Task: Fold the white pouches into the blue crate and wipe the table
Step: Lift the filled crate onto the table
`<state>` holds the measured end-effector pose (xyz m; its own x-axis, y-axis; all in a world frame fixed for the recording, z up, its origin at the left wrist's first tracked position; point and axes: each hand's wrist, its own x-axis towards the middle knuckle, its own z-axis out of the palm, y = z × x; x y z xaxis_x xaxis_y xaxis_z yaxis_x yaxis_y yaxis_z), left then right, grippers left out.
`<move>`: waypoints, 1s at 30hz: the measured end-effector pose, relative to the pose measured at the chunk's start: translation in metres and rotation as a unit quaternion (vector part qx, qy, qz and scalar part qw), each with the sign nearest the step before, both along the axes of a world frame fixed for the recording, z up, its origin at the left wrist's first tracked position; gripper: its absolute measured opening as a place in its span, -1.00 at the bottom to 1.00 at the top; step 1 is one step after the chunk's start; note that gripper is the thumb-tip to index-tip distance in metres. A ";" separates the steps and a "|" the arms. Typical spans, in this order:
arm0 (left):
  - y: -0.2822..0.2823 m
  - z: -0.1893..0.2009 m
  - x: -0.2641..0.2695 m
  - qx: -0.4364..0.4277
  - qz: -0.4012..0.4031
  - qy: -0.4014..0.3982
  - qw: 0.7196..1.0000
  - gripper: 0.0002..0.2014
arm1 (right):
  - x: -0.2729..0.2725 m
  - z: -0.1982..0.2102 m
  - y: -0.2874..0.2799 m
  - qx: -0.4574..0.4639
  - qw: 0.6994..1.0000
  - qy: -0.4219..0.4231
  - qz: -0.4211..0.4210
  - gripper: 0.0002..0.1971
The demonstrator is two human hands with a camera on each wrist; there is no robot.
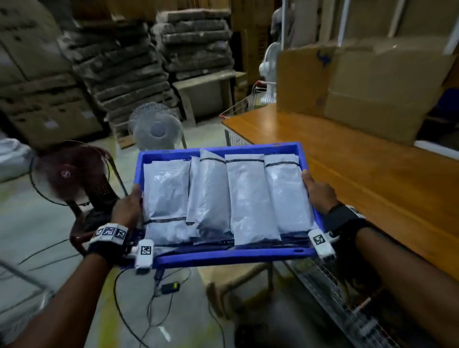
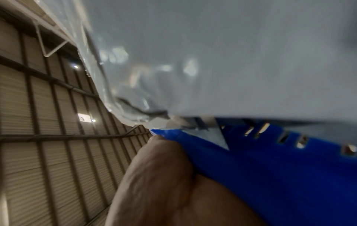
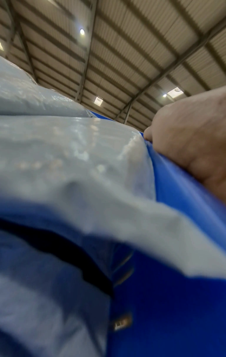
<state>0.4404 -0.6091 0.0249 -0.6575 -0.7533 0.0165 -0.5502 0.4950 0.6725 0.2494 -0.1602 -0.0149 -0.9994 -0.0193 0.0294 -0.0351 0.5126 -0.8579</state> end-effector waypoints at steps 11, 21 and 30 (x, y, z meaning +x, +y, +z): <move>0.082 0.082 -0.059 -0.001 -0.083 0.056 0.995 -0.05 | 0.010 0.076 0.115 0.035 0.995 0.006 -0.091 -0.18; 0.192 0.108 -0.183 -0.012 -0.264 0.028 0.964 -0.15 | 0.030 0.100 0.243 0.027 0.974 0.005 -0.225 -0.10; 0.323 0.103 -0.269 0.031 -0.405 -0.010 0.914 -0.21 | 0.092 0.106 0.333 -0.002 0.927 -0.016 -0.375 0.02</move>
